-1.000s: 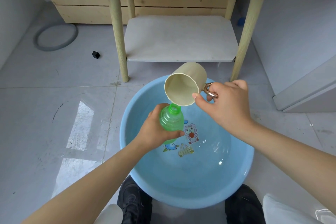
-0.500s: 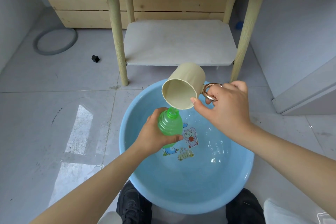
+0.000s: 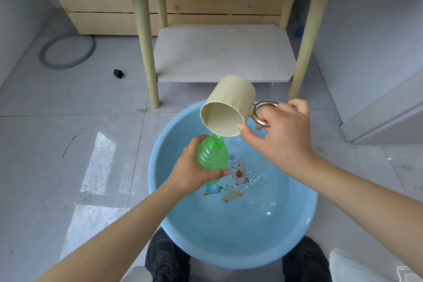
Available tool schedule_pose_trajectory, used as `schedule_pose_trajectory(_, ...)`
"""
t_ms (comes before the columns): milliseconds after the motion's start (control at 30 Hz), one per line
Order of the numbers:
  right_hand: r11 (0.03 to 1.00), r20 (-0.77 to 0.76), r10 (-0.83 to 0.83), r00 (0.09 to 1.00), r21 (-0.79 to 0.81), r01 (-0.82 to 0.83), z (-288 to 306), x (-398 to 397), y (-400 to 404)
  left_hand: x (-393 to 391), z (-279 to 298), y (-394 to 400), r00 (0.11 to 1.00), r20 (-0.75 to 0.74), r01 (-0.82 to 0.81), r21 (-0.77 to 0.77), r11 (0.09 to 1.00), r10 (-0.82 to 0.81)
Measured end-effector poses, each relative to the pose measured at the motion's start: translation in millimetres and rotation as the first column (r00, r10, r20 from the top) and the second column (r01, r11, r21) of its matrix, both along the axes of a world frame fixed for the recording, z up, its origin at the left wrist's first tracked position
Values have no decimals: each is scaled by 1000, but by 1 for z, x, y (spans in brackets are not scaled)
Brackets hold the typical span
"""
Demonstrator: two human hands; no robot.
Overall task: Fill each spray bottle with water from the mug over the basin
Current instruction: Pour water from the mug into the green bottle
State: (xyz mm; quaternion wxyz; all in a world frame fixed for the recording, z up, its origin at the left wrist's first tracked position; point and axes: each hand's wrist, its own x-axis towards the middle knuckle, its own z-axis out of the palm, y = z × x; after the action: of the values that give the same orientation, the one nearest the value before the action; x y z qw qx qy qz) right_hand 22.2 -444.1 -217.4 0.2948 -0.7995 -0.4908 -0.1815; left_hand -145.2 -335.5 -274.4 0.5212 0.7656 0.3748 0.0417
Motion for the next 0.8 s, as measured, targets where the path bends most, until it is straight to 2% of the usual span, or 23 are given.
schedule_pose_trajectory(800,997,167,53,985,49,-62,-8,1,2,-1,0,2,1000,27,-12,-33,999,13)
